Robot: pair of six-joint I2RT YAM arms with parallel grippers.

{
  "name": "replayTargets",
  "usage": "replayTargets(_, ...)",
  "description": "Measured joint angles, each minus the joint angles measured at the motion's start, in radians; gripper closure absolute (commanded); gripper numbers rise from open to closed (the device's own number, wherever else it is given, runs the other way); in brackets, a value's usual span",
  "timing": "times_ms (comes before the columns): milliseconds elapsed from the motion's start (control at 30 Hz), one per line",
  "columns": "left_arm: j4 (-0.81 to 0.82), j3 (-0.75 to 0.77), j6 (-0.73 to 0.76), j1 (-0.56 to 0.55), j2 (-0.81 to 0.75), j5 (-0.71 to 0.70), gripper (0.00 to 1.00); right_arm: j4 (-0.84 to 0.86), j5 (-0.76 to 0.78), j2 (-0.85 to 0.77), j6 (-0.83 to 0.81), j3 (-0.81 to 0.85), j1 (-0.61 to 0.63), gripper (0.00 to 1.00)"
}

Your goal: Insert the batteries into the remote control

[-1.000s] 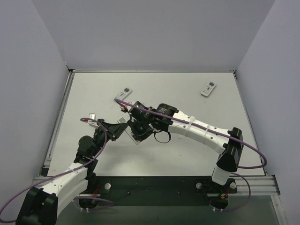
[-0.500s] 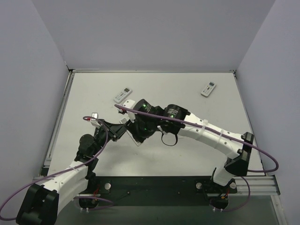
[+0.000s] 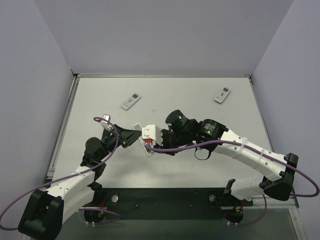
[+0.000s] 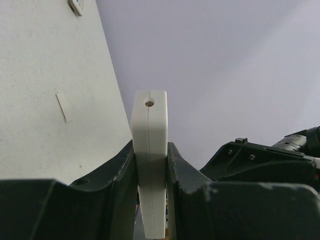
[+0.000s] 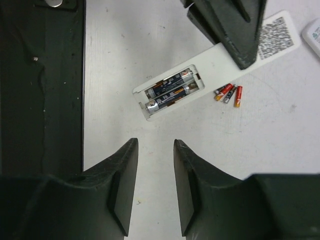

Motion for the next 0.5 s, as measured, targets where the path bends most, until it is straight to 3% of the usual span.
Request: replayTargets(500,-0.002,0.027,0.005,-0.001,0.006,0.050,1.00,0.090,-0.129,0.031,-0.187,-0.030,0.000,0.74)
